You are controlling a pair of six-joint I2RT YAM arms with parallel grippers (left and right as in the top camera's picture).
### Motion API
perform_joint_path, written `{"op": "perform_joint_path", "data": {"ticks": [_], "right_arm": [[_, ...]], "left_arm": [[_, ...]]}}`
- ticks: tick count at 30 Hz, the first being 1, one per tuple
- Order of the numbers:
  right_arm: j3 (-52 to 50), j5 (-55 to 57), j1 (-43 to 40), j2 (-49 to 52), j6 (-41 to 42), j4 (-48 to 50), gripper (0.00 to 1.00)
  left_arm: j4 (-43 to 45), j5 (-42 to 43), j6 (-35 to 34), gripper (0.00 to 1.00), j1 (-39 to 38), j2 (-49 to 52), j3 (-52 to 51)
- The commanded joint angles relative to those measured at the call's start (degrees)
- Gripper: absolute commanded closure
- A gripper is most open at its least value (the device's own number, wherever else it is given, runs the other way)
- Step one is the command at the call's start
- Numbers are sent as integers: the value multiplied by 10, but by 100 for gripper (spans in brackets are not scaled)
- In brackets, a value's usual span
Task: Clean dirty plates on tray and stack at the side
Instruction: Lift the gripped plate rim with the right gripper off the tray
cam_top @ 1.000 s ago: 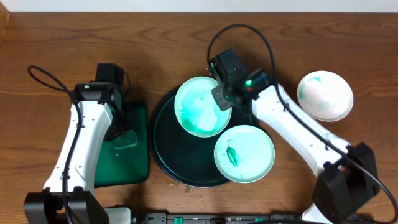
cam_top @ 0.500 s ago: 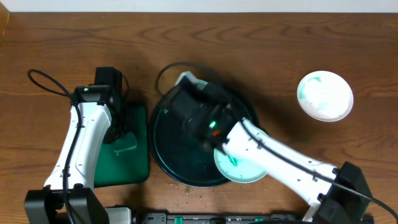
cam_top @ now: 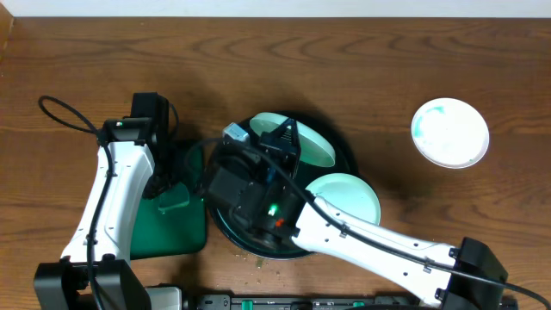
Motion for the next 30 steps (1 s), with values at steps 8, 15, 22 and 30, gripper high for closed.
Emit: {"op": "perform_joint_path", "data": {"ticks": [8, 15, 22, 30], "right_arm": [[9, -11, 0, -15, 10, -4, 99], [9, -59, -14, -12, 82, -7, 99], [9, -50, -58, -9, 159, -78, 99], [16, -137, -42, -10, 198, -98, 99]], "left_arm": [[-2, -14, 3, 92, 3, 3, -3], [-5, -13, 10, 93, 3, 3, -3], [-7, -12, 12, 93, 3, 3, -3], [-5, -10, 12, 93, 3, 3, -3]]}}
